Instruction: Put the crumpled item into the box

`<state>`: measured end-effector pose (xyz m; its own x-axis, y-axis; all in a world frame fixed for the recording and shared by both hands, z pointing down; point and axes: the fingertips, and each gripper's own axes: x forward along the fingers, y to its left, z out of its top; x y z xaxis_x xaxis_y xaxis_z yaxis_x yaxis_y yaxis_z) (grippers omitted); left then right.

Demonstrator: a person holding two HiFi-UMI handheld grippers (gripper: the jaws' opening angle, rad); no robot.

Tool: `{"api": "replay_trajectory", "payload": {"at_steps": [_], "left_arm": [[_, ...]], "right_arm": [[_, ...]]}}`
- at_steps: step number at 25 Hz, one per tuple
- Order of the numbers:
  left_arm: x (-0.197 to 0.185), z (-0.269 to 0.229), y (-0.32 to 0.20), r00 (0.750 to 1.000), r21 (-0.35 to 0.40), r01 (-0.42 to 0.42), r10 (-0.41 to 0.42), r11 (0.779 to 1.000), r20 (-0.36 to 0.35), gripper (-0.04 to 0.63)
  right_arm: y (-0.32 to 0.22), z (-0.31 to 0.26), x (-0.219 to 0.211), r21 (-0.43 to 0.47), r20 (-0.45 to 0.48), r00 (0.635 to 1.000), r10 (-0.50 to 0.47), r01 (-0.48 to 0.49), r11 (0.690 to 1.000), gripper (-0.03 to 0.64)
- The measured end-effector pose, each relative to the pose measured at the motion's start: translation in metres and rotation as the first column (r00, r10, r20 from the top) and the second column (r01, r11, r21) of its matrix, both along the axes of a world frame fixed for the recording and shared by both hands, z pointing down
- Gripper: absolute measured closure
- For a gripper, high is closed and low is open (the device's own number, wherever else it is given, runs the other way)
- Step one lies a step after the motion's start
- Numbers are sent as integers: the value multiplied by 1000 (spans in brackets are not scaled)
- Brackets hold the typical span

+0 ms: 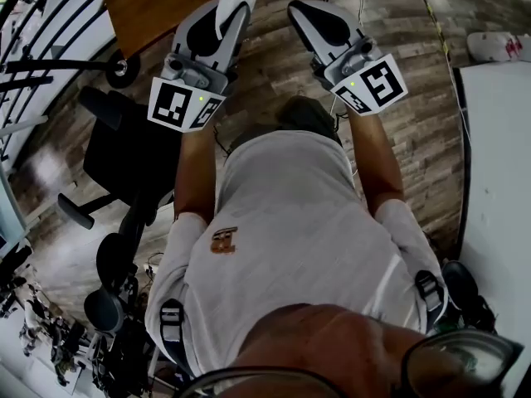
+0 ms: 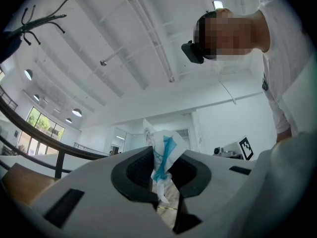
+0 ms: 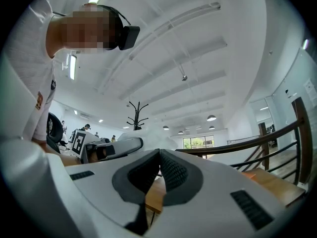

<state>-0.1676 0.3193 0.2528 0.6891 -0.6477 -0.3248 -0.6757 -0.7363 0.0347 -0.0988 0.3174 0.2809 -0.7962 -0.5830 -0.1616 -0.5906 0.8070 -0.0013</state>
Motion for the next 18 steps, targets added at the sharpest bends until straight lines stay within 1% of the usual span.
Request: {"api": "replay_trajectory", "payload": {"at_steps": [9, 18], "left_arm": [[1, 0, -27, 1000, -8, 1, -1, 1000, 5, 515], [12, 3, -86, 1000, -9, 16, -16, 1000, 24, 514]], "right_arm": [[-29, 1, 5, -5, 7, 1000, 6, -6, 1000, 584], [-91, 1, 15, 14, -5, 1000, -9, 10, 1000, 584]]}}
